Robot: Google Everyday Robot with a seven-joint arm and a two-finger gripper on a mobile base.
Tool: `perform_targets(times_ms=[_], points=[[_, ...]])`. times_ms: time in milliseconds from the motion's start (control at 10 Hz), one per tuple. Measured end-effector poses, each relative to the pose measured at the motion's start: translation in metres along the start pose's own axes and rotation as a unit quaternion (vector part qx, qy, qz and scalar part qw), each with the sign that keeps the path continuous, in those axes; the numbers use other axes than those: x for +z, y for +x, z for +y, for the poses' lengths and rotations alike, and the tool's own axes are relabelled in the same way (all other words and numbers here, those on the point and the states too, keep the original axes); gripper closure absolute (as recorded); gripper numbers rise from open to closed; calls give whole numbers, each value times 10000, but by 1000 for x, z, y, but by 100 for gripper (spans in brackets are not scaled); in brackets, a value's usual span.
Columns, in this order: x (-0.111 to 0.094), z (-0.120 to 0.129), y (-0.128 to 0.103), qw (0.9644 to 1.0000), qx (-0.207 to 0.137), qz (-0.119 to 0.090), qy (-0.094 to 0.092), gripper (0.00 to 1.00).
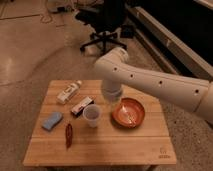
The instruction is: Place the ceramic cup in the ceramic bowl
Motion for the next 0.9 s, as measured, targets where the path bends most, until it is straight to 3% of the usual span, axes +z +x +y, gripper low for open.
perform_targets(times_ms=[300, 500, 900], points=[[0, 12, -5, 9998, 170, -9, 57, 60], [-2, 28, 6, 9999, 135, 1, 92, 60], [3, 25, 17, 9997, 220, -39, 51, 60]])
